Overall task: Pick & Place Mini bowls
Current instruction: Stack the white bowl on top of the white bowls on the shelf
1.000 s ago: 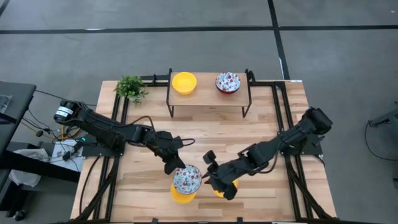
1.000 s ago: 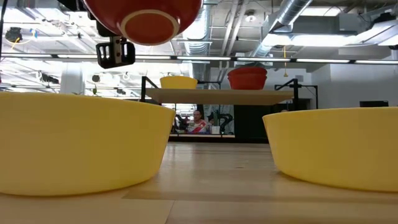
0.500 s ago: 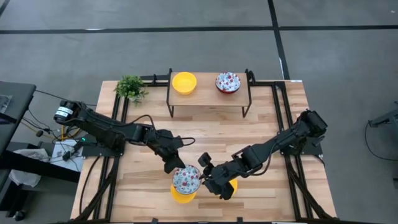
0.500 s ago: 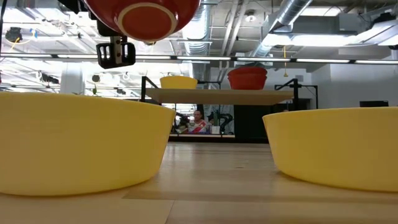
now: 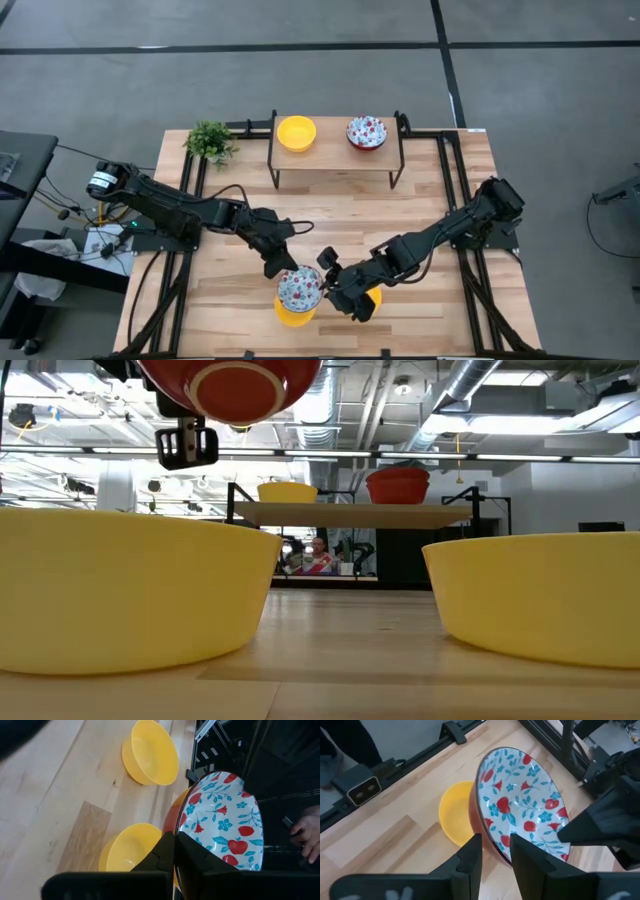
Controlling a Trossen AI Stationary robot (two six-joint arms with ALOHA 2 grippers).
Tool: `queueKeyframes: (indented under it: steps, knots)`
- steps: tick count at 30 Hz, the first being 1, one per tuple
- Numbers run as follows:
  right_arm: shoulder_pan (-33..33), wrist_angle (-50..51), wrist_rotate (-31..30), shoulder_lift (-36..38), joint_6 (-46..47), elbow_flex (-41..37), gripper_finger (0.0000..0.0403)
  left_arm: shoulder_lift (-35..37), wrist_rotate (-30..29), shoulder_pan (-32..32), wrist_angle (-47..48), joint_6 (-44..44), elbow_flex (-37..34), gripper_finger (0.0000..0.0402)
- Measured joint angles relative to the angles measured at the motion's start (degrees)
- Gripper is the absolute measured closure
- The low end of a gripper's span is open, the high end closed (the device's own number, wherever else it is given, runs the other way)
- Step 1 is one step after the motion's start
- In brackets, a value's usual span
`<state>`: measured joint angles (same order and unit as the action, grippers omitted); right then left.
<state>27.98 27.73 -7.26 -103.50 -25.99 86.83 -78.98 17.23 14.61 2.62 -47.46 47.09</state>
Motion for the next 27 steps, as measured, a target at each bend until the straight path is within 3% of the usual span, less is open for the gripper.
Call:
queueKeyframes:
  steps: [11, 19, 27]
  knots:
    - [-1.49, -0.52, 2.84, -1.95, -0.97, -0.01, 0.0319, -0.02, -0.31, 0.02, -0.17, -0.59, 0.0, 0.0393]
    - [-1.82, -1.42, 3.32, -1.79, -2.19, 0.07, 0.0389, -0.04, -0.9, -0.17, -0.85, -1.11, 0.0, 0.0391]
    - [-1.82, -1.86, 3.4, -1.7, -1.77, 0.11, 0.0399, -0.04, -1.2, -0.09, -0.76, -0.85, 0.0, 0.0375]
